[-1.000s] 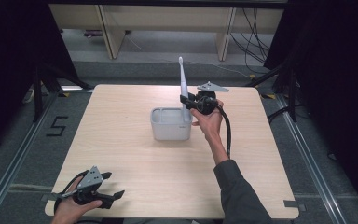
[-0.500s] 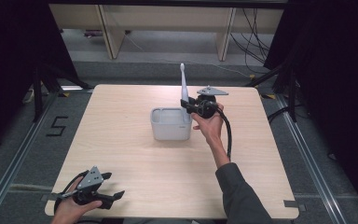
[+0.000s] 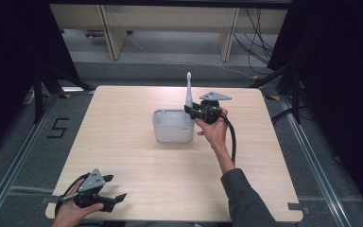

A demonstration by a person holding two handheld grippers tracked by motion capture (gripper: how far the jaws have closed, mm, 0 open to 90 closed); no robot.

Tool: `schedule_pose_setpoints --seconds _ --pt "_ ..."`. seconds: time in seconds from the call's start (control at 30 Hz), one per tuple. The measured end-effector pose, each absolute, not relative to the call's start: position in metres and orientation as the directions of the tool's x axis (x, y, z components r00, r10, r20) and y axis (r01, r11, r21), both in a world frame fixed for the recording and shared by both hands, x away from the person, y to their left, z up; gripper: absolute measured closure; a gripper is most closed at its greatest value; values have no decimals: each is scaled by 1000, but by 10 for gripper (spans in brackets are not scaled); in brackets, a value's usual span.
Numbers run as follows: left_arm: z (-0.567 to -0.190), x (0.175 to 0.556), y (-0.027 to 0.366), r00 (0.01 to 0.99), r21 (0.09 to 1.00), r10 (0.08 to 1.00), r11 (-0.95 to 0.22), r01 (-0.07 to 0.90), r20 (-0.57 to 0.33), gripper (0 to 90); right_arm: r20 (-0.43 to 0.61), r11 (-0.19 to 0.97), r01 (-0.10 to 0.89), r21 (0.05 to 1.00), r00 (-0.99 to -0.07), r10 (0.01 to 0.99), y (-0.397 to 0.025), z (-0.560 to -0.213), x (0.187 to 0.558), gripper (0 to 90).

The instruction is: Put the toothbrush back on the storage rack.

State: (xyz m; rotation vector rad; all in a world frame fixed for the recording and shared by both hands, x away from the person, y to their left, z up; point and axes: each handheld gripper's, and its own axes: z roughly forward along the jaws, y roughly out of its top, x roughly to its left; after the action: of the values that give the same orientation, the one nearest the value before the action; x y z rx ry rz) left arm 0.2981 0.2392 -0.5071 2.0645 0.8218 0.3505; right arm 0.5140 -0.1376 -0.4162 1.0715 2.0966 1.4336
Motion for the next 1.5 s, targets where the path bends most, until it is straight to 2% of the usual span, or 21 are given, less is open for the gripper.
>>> schedule_pose_setpoints --seconds 0.07,0.23,0.43,0.57,0.6,0.8,0.93,1.3,1.37,1.5 --pt "-506 298 239 739 804 672 -411 429 -51 150 124 176 390 904 -633 764 -137 -417 513 666" --pt "-506 298 239 739 805 672 -410 429 -52 150 85 205 371 905 -634 769 -138 -420 515 666" --pt "-507 298 239 741 803 670 -412 431 -54 150 125 186 409 894 -625 770 -138 -424 513 666" --pt "-507 298 239 743 804 668 -417 424 -45 150 89 213 381 900 -637 765 -139 -427 515 666" --pt "-507 298 239 738 804 673 -409 432 -54 150 124 193 415 889 -624 771 -138 -427 513 666" --pt "-507 298 239 742 804 669 -412 428 -52 150 75 232 392 890 -629 774 -139 -430 514 666" --pt "-507 298 239 740 805 671 -412 428 -50 149 103 216 417 883 -620 778 -138 -432 513 666" --pt "-507 298 239 741 805 670 -414 425 -47 149 60 252 388 887 -637 768 -135 -432 513 663" --pt "-507 298 239 742 805 668 -412 427 -52 150 98 218 403 889 -632 769 -135 -432 512 620" --pt "-507 298 239 741 805 670 -413 426 -48 150 97 209 394 895 -630 771 -135 -428 510 608"
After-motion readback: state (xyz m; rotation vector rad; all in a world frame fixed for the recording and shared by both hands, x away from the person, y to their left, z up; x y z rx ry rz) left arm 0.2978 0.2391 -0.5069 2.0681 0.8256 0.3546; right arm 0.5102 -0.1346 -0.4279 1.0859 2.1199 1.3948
